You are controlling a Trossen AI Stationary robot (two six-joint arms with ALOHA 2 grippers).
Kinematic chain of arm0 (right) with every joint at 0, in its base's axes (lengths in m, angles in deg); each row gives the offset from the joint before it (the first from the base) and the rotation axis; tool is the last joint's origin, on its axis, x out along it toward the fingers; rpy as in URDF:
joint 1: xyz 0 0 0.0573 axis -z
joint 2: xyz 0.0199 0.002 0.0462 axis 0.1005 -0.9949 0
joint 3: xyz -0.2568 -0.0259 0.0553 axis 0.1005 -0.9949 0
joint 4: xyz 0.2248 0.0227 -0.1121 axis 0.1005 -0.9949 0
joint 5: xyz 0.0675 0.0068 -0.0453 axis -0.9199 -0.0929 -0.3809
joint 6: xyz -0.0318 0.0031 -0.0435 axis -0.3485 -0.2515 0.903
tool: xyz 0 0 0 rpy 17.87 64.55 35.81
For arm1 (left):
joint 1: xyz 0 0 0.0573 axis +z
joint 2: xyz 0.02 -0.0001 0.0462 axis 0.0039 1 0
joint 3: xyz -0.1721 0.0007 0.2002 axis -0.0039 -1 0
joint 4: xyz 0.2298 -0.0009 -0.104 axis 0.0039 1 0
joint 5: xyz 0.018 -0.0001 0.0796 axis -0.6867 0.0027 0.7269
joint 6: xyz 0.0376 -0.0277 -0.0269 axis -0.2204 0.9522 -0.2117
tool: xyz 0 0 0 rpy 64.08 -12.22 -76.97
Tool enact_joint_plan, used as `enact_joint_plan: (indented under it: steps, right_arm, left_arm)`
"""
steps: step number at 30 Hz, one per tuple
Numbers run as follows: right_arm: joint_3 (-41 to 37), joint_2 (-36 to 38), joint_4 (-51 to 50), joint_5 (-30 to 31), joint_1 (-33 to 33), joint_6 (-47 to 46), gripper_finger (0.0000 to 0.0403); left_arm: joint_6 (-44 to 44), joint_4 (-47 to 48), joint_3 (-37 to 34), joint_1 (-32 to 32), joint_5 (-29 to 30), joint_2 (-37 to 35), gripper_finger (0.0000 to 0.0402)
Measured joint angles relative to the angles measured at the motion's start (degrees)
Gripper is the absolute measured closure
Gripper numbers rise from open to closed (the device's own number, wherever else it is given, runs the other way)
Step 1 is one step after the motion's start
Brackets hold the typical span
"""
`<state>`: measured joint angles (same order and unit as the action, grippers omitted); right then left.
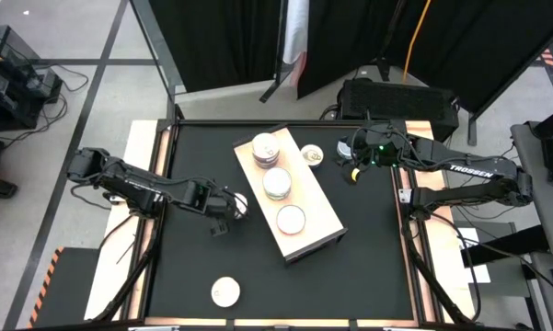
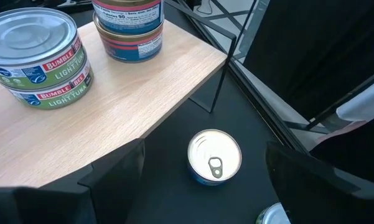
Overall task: Stack canned seafood by type on shelf
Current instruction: Stack the blue pink tuna can on top of the blue pink tuna cans on the shelf
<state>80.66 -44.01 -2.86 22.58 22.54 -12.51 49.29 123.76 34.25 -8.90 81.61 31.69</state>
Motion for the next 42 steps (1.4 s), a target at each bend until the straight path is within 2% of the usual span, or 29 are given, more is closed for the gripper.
enact_joint_plan:
  steps: [9,15,18,22,24,26,30,36,42]
  right_arm:
    - [0.0,0.0,-0.2,0.0,0.0,-0.1,0.0078]
    - [0.0,0.0,-1.1,0.0,0.0,-0.1,0.0078]
    - [0.0,0.0,-1.4,0.0,0.0,-0.1,0.0078]
    - [0.0,0.0,-1.7,0.0,0.0,-0.1,0.0078]
    - [0.0,0.0,-1.7,0.0,0.0,-0.1,0.0078]
    - [0.0,0.0,-1.4,0.0,0.0,0.1,0.0078]
    - [0.0,0.0,-1.2,0.0,0.0,0.0,0.0078]
    - [0.0,0.6,-2.0,0.0,0.0,-0.8,0.0078]
    - [0.0,0.7,-3.3,0.0,0.0,-0.5,0.0078]
  left_arm:
    - [4.3,0.2,-5.0,-0.3,-3.6,0.2,0.0394]
    - [7.8,2.4,-5.2,-2.9,-5.9,-0.4,0.0394]
    - [9.6,6.8,-3.6,-4.5,-8.4,-1.7,0.0394]
    - [10.4,14.7,1.9,-6.9,-12.3,-5.0,0.0394]
    - [5.0,15.0,6.0,-7.6,-10.8,-6.8,0.0394]
    - [-2.4,11.6,9.3,-7.8,-5.1,-8.1,0.0391]
    - [-17.5,11.7,14.6,-7.6,-4.7,-8.3,0.0364]
    - [-34.2,13.1,15.9,-5.8,-1.3,-7.9,0.0280]
    - [-47.9,16.2,15.9,-5.3,-1.1,-4.9,0.0191]
